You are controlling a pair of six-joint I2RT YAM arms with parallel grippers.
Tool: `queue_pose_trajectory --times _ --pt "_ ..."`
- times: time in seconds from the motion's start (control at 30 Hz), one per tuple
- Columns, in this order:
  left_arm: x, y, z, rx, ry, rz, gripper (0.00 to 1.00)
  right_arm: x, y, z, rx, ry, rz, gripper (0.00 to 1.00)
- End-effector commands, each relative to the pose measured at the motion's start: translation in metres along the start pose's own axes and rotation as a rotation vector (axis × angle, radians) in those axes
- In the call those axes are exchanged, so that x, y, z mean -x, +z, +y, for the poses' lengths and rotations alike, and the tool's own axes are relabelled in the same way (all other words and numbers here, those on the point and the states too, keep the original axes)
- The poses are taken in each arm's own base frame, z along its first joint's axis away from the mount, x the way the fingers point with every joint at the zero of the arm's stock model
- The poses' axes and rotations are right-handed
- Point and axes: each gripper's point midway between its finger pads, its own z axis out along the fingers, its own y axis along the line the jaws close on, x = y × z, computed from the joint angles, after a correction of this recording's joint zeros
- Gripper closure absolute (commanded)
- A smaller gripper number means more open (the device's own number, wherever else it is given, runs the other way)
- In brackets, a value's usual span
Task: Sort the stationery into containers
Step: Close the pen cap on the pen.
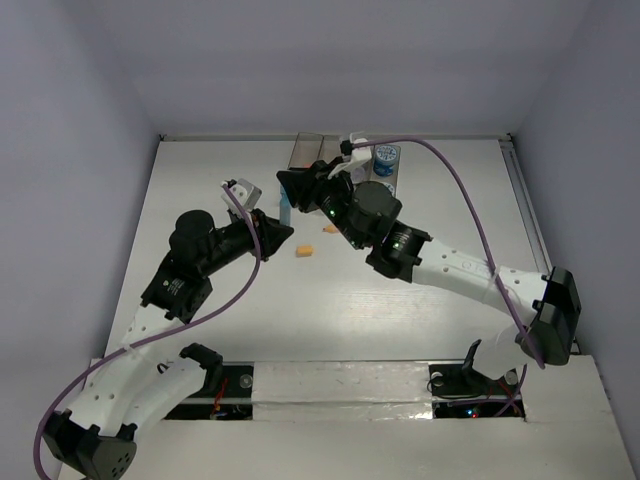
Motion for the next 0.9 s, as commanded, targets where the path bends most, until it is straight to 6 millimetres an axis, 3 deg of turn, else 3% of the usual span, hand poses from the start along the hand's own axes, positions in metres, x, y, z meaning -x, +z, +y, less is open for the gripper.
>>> queue_pose_trajectory --times 0.0,0.43,0.87 --pt "0.019 -0.003 -0.002 0.003 0.033 -0.073 1.0 -0.001 0.002 0.004 -0.014 -0.016 -0.039 1.0" --pt "0.019 -0.004 -0.002 0.004 0.032 -0.077 1.0 -0.021 0.008 0.002 -0.085 -0.091 -0.057 1.0" --pt "0.024 -0.008 0.001 0.034 0.03 -0.102 1.0 -0.047 -0.011 0.007 -0.108 -0.091 -0.077 1.0"
